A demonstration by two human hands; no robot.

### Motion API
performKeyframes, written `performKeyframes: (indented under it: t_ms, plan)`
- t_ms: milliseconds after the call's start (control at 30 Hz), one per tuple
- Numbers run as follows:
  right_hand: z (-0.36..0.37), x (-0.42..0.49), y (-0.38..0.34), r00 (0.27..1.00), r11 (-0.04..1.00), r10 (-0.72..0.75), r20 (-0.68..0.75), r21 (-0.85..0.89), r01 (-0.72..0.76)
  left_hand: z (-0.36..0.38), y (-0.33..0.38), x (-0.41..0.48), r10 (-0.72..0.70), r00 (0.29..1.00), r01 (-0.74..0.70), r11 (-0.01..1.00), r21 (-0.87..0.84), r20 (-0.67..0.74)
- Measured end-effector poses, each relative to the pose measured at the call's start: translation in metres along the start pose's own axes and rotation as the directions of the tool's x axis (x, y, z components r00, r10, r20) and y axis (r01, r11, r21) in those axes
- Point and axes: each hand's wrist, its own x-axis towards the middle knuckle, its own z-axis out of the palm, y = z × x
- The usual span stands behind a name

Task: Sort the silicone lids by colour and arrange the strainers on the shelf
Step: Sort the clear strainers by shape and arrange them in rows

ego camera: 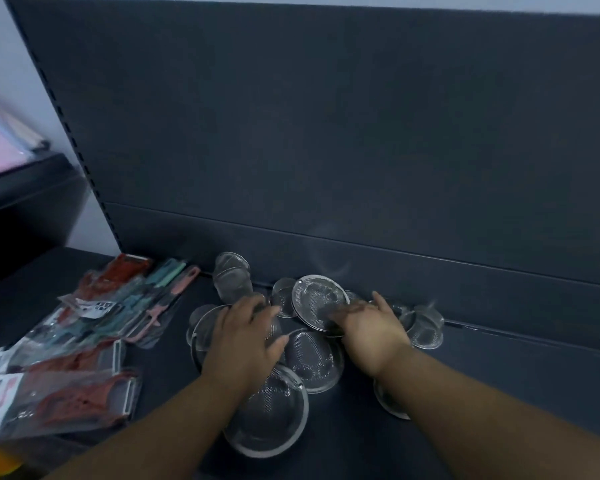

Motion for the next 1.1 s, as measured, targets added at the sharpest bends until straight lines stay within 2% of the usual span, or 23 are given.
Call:
performKeyframes:
  t_ms: [100,233,367,467,567,633,700,800,833,900,967,1000,1033,1100]
  plan:
    - [0.000,0.003,0.003,0.997,1.000,-0.015,-0.070,0.004,0.016,0.003,-0.001,0.004,0.016,1.000,-0.016,0.999,0.042,-0.008]
    - [-0.013,-0.001,0.006,0.980,0.994,-0.024,-0.197,0.102,0.045,-0.007,0.010,0.020,0.070,0.997,-0.071,0.997,-0.043,-0.028]
    - [-0.019,-0.005,0.014,0.899,0.974,-0.037,-0.436,0.186,0.131,-0.015,0.027,0.044,0.187,0.981,-0.184,0.981,-0.066,0.048]
    - [-0.022,-0.016,0.020,0.908,0.920,0.000,-0.418,0.355,0.164,-0.015,0.034,0.052,0.234,0.963,-0.223,0.970,-0.093,0.132]
    - [-0.031,-0.028,0.023,0.920,0.778,0.089,-0.383,0.603,0.176,-0.021,0.044,0.050,0.243,0.966,-0.229,0.963,-0.140,0.092]
    - [-0.035,-0.033,0.024,0.921,0.700,0.169,-0.350,0.700,0.138,-0.026,0.050,0.047,0.217,0.976,-0.212,0.957,-0.196,0.006]
    - [-0.038,-0.035,0.022,0.925,0.592,0.248,-0.287,0.801,0.089,-0.031,0.055,0.044,0.128,0.991,-0.135,0.926,-0.352,-0.043]
    - [-0.044,-0.036,0.014,0.930,0.340,0.312,-0.191,0.937,0.078,-0.035,0.062,0.040,0.028,0.999,0.000,0.796,-0.605,0.037]
    - [-0.047,-0.038,0.010,0.931,0.225,0.332,-0.152,0.971,0.079,-0.036,0.063,0.038,0.057,0.996,-0.007,0.791,-0.612,0.062]
    - [-0.054,-0.038,0.003,0.929,-0.052,0.370,-0.023,0.998,0.046,-0.036,0.063,0.032,0.140,0.984,-0.062,0.846,-0.529,0.109]
    - [-0.063,-0.036,-0.006,0.929,-0.337,0.340,0.149,0.941,-0.028,-0.036,0.061,0.026,0.198,0.977,-0.145,0.889,-0.433,0.080]
    - [-0.066,-0.035,-0.011,0.932,-0.433,0.295,0.212,0.899,-0.068,-0.037,0.059,0.024,0.211,0.977,-0.181,0.899,-0.398,0.032]
    - [-0.068,-0.034,-0.015,0.935,-0.491,0.249,0.253,0.865,-0.103,-0.037,0.055,0.022,0.211,0.977,-0.204,0.905,-0.373,-0.022]
    - [-0.067,-0.032,-0.023,0.943,-0.521,0.162,0.289,0.837,-0.167,-0.042,0.048,0.018,0.188,0.980,-0.200,0.920,-0.337,-0.068]
